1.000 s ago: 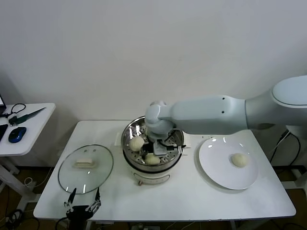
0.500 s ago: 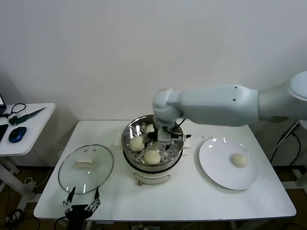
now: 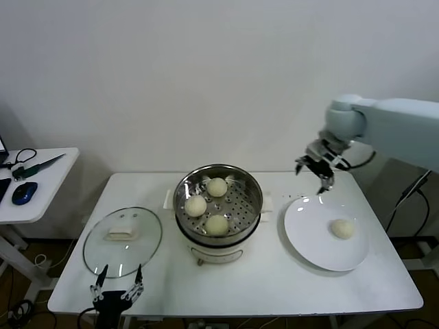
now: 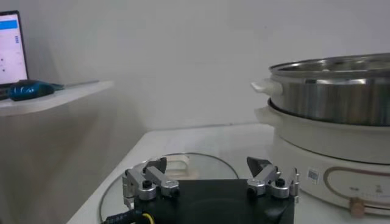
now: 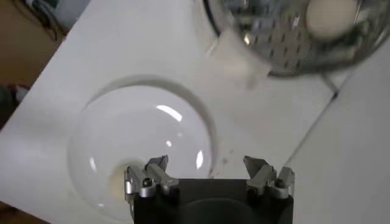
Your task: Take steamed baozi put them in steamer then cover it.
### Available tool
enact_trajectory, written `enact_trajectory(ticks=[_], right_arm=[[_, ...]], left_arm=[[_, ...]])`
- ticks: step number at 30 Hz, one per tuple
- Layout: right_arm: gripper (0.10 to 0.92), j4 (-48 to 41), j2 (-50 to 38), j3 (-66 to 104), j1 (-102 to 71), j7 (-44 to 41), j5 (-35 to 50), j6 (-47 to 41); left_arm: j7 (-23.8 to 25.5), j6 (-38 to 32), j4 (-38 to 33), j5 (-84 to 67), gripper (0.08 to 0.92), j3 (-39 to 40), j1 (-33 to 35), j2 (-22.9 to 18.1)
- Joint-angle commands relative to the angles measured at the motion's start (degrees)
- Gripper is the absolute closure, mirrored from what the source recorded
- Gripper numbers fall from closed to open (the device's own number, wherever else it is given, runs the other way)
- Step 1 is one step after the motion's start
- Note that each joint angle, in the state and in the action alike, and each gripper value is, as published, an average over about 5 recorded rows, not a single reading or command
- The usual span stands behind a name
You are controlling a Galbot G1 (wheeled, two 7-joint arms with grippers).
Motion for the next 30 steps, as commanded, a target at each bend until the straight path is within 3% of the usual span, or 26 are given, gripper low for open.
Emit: enact_trajectory(ticks=[1, 16, 30], right_arm=[[0.203, -11.3, -14.2, 23.1, -28.1, -0.6, -8.7, -6.0], [0.203, -24.3, -6.5, 38.9, -43.4, 0.2, -15.8, -1.5], [0.203, -28.4, -0.7, 42.8, -45.8, 2.6, -16.9, -0.6]], left_arm=[[0.0, 0.0, 0.0, 0.1, 0.177, 0.0, 0.2, -0.2], [0.1, 0.2, 0.6, 1.0, 0.177, -0.3, 0.9, -1.0], [0.1, 0.2, 1.0, 1.5, 0.177, -0.4, 1.2, -1.1]])
